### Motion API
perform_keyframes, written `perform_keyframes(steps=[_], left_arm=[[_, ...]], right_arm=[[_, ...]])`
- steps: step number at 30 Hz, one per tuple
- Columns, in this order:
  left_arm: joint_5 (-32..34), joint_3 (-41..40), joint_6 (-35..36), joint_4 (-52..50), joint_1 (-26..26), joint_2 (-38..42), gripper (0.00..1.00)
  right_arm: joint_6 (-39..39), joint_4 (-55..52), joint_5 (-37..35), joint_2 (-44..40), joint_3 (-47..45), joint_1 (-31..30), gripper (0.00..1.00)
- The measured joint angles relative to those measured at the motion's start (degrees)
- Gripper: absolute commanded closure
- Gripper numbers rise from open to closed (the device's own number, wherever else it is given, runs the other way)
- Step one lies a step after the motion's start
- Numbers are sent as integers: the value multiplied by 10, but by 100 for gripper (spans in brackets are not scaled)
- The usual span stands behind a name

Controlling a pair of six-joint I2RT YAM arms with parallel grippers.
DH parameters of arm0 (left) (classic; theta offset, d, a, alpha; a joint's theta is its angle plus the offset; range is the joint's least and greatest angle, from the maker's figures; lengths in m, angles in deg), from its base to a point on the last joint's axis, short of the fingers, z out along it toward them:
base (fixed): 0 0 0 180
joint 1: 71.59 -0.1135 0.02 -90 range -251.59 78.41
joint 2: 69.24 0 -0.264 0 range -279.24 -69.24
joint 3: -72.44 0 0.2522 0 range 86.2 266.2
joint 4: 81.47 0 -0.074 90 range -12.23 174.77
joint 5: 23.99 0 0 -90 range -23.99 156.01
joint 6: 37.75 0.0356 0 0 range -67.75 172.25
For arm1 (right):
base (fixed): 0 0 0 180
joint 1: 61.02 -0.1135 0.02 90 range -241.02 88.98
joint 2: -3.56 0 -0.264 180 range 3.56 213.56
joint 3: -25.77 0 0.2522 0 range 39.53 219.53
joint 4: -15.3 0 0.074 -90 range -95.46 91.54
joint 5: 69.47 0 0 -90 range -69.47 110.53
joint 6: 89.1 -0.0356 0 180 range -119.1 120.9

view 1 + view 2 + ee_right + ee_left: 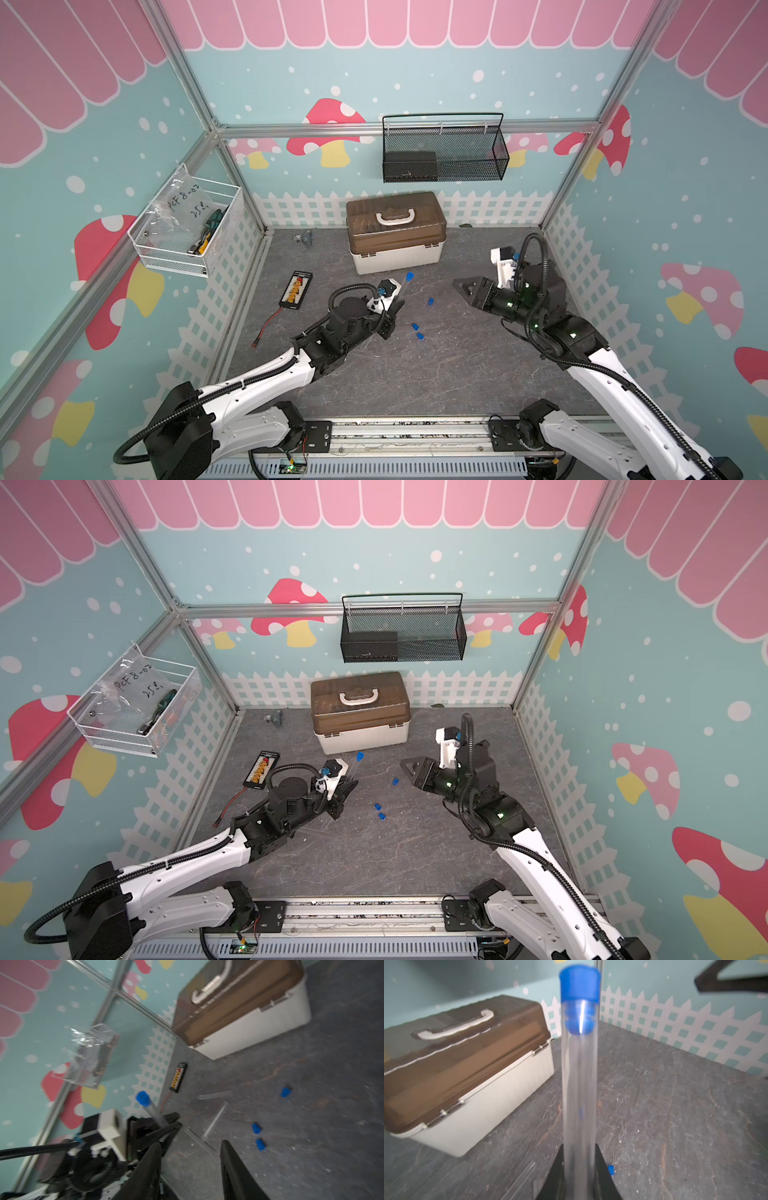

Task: Insert stoppers into test tubes
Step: Place the test tube at the center of the board.

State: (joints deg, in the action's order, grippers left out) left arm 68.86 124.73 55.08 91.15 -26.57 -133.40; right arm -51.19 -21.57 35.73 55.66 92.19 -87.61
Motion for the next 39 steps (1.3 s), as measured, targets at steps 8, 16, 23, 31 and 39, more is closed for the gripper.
perform_keyframes(steps=[8, 16, 23, 31, 39], left_arm=[[16, 137, 43, -207, -25, -71, 100], [5, 197, 207, -329, -112, -159, 100], [-18, 217, 308, -416, -208, -187, 100], [0, 210, 331, -470, -300, -202, 100], [0, 196, 254, -486, -392, -229, 100]], right_arm=[[63, -91, -86, 17, -45, 0, 55], [108, -111, -104, 54, -31, 0, 55], [125, -114, -107, 66, -31, 0, 55], [135, -113, -98, 90, -31, 0, 55], [137, -108, -87, 92, -31, 0, 55]])
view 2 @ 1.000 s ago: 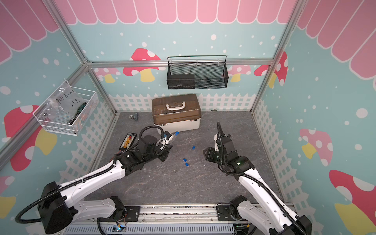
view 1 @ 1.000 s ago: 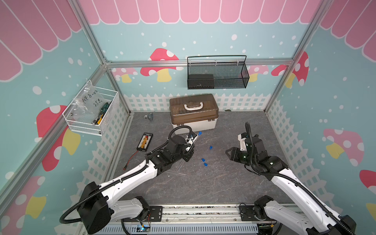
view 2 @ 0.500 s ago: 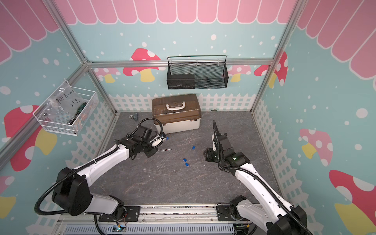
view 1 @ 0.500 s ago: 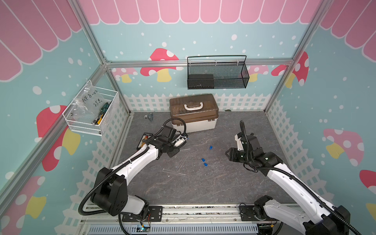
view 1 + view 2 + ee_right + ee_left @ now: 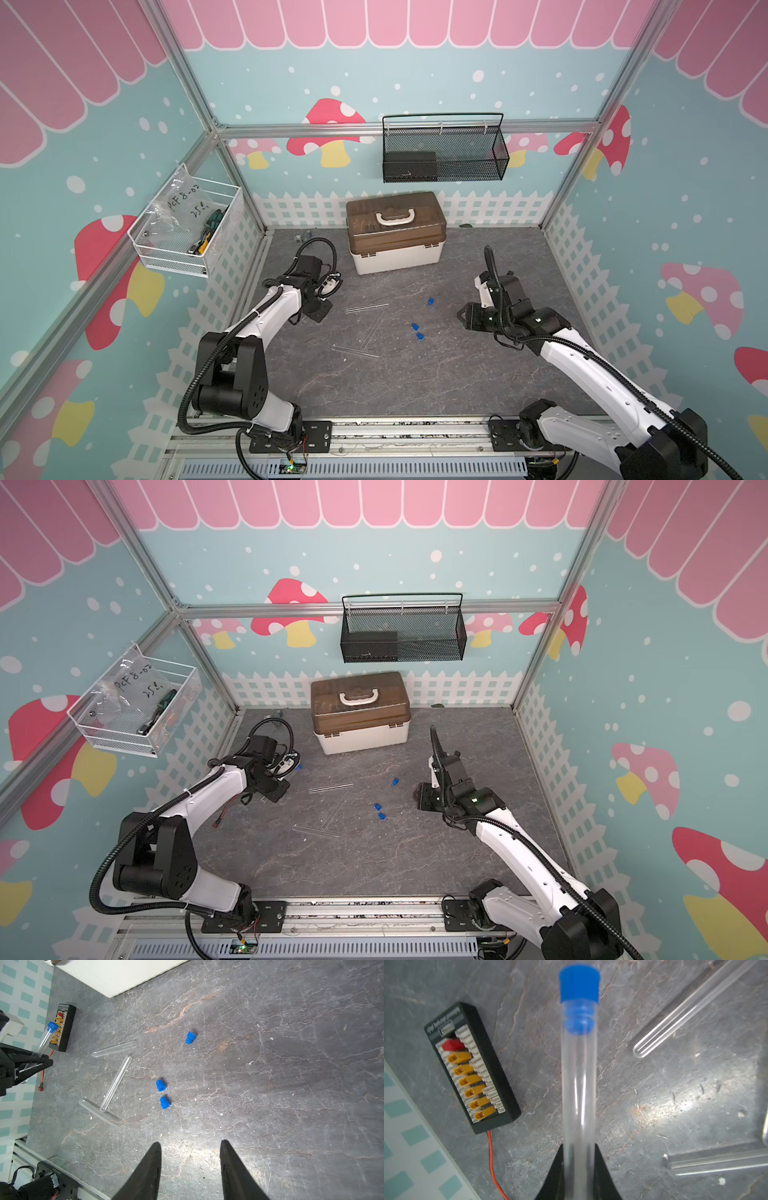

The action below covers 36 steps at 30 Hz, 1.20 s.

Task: Insert stoppers into test tubes
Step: Place the test tube at the center of the board.

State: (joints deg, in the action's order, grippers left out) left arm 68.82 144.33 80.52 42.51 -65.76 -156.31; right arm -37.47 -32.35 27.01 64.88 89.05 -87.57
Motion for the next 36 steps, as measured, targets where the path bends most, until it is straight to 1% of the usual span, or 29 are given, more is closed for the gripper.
perform_keyframes(steps=[8, 13, 17, 21, 24, 29, 36], left_arm=[[-14, -39, -17, 52, -1, -19, 96], [-19, -41, -17, 78, -1, -55, 94], [-28, -41, -17, 88, -1, -73, 91], [-33, -41, -17, 94, -1, -84, 85], [-32, -41, -19, 96, 2, -91, 84], [-30, -37, -19, 100, 11, -96, 82], [-26, -36, -20, 102, 14, -97, 75]], right_arm=[[0, 4, 12, -7, -8, 0, 55], [0, 5, 20, -12, -8, 0, 55], [0, 5, 22, -13, -8, 0, 55], [0, 5, 22, -13, -10, 0, 55], [0, 4, 22, -13, -11, 0, 55], [0, 4, 22, -13, -11, 0, 55], [1, 3, 22, -13, -11, 0, 56]])
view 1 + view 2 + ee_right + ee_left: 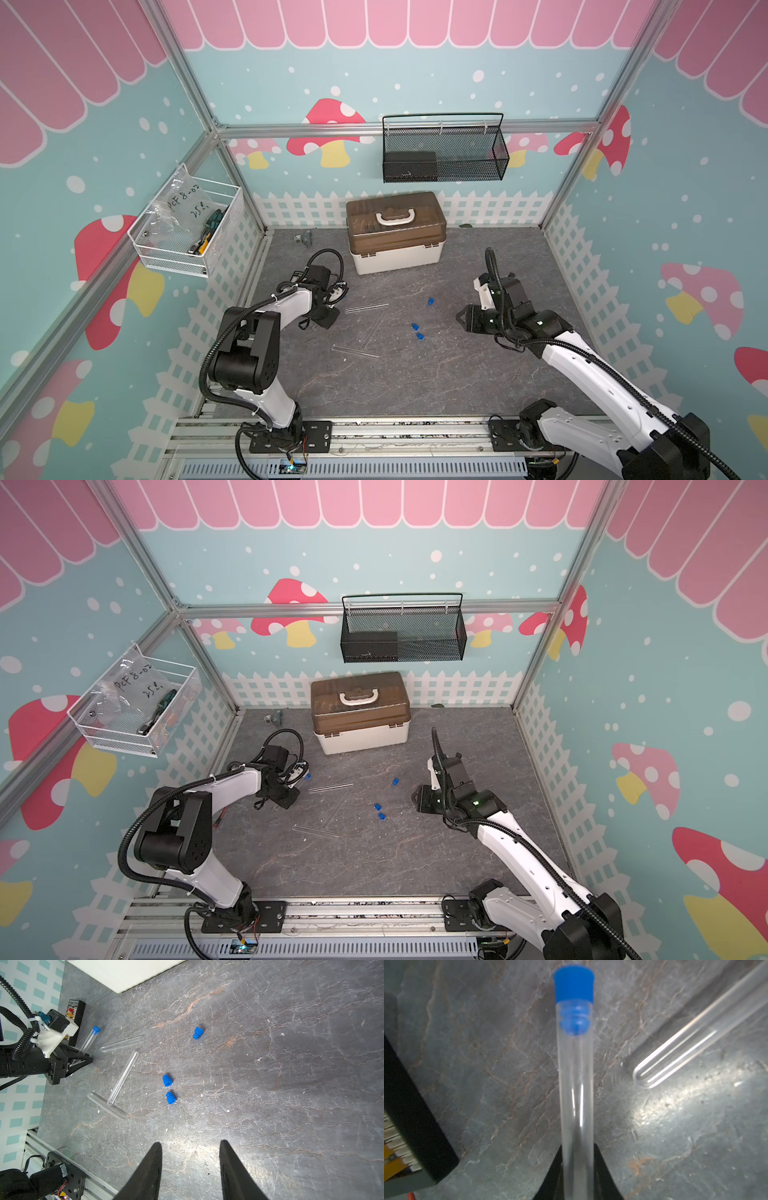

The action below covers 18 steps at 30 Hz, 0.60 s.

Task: Insert stoppers into test tubes
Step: Place the test tube at the center of the board.

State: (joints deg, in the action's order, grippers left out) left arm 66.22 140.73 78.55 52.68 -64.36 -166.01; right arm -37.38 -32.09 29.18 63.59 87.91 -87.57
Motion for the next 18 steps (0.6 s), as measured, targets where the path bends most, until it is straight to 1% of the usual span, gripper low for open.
perform_keyframes(steps=[10, 13, 16, 18], left_arm=[[2, 0, 0, 1, 0, 0, 74], [2, 0, 0, 1, 0, 0, 72], [2, -1, 1, 1, 0, 5, 67], [2, -8, 5, 2, 1, 26, 66]], right_arm=[[3, -12, -1, 0, 0, 0, 57], [3, -14, -1, 0, 0, 0, 57], [3, -16, -1, 0, 0, 0, 57], [4, -19, -1, -3, 0, 0, 57]])
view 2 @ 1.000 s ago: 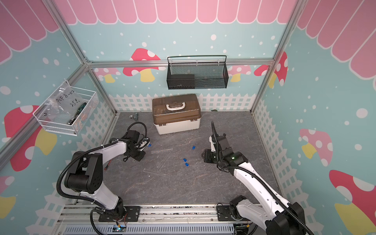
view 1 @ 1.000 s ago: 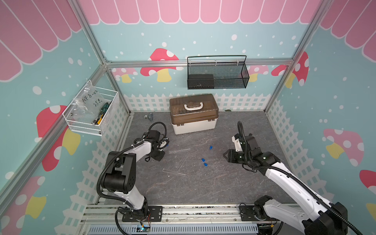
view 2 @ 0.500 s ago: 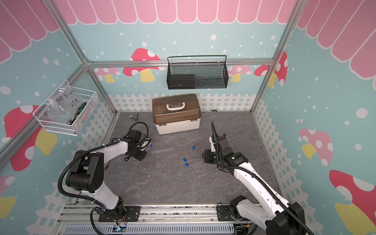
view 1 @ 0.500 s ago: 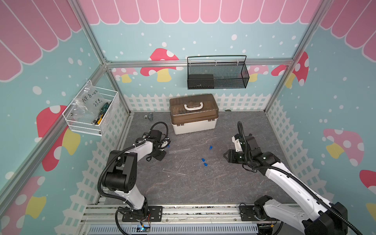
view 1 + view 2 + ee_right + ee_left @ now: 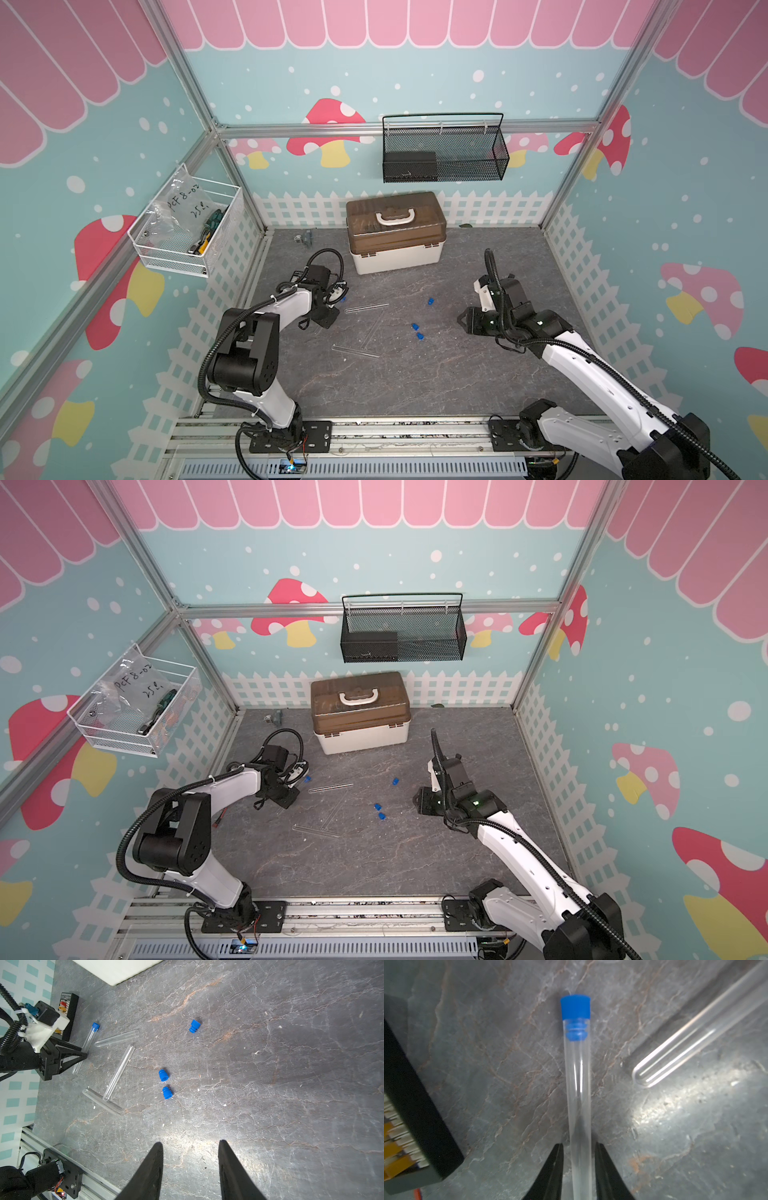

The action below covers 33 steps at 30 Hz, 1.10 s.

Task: Insert stoppers into test tubes
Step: Place the test tube at the center of the board, then pick up the test tube at the center of the board.

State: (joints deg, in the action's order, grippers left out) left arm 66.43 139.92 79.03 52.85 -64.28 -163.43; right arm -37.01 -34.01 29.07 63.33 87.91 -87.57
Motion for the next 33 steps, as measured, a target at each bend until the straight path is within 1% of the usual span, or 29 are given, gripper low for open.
perform_keyframes(steps=[2, 6, 10, 12, 15, 18, 21, 25, 29, 33], left_arm=[[0, -9, 4, -1, 0, 37, 66], [-10, -19, 6, 2, 0, 139, 66], [-49, -50, 11, 22, 1, 261, 66], [-82, -78, 25, 38, 4, 331, 66], [-150, -136, 89, 57, 13, 426, 66], [-198, -194, 167, 54, 38, 486, 66], [-223, -217, 240, 26, 58, 494, 63], [-227, -216, 324, -13, 87, 459, 57], [-210, -211, 377, -38, 125, 401, 55], [-195, -192, 406, -51, 142, 345, 55]], right_arm=[[0, -3, -1, -6, 0, 0, 57], [0, -7, -2, -18, 0, 0, 57], [1, -7, -5, -23, 0, 0, 57], [1, -7, -5, -23, 0, 0, 57], [2, -4, -4, -23, 0, 0, 57], [2, 0, 0, -23, -1, 0, 57], [2, 3, 3, -23, -4, 0, 57], [2, 5, 6, -23, -9, 0, 57], [2, 9, 15, -23, -12, 0, 57], [2, 14, 23, -21, -12, 0, 57]])
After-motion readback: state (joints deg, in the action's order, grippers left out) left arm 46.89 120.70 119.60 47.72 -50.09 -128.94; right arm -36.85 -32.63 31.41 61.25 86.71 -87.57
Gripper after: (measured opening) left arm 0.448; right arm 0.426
